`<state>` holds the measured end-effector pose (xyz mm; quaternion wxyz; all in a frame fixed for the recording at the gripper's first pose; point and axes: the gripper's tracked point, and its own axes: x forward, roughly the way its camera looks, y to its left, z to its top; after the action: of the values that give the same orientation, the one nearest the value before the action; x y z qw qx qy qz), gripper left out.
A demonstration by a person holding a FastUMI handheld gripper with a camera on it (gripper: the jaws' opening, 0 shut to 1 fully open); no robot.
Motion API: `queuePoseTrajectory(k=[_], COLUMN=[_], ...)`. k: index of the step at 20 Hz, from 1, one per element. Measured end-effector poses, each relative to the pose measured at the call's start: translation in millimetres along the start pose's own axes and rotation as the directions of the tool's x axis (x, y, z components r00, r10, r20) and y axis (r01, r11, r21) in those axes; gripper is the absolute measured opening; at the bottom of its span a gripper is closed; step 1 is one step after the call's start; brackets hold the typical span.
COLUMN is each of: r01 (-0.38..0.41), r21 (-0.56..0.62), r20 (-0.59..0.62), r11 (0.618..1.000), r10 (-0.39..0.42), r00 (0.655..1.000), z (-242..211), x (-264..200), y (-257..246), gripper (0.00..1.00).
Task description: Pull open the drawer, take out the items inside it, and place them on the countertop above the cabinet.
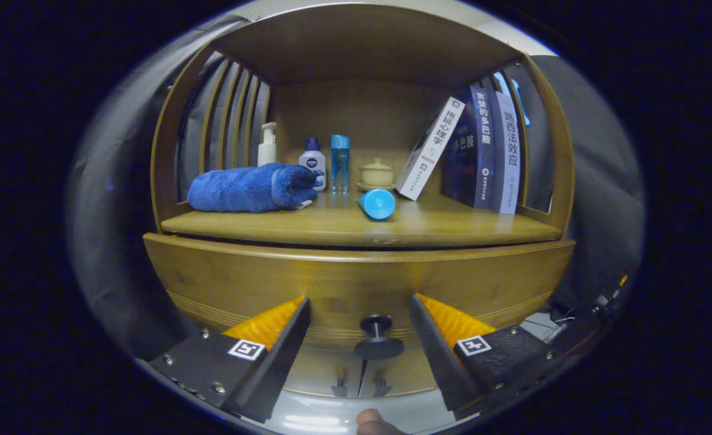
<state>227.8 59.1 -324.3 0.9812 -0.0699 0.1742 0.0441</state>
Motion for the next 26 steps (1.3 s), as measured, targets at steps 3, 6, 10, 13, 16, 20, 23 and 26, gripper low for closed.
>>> queuePoseTrajectory(k=[3, 6, 10, 13, 16, 20, 23, 26], r01=[-0.003, -0.010, -0.009, 0.001, 0.016, 0.018, -0.014, 0.001], r21=[0.033, 0.096, 0.153, 0.147, 0.166, 0.228, 0.250, 0.224], r20=[-0.019, -0.054, -0.008, 0.012, 0.030, 0.063, 0.125, 0.176], r11=[0.999, 0.995, 0.988, 0.989, 0.986, 0.974, 0.968, 0.975], r10=[0.004, 0.015, 0.011, -0.002, -0.021, -0.034, -0.018, -0.042], r00=[1.000, 0.998, 1.000, 1.000, 0.999, 0.997, 0.992, 0.983], z=[0.3, -0.3, 16.6, 24.9, 39.5, 78.1, 116.3, 144.0], x=[6.0, 5.6, -23.4, -59.7, -96.5, -159.1, -210.2, -260.4], y=[0.4, 1.2, -6.0, -17.5, -31.1, -48.6, -55.9, -66.7], gripper=[0.99, 1.00, 1.00, 0.99, 0.99, 1.00, 0.99, 0.99])
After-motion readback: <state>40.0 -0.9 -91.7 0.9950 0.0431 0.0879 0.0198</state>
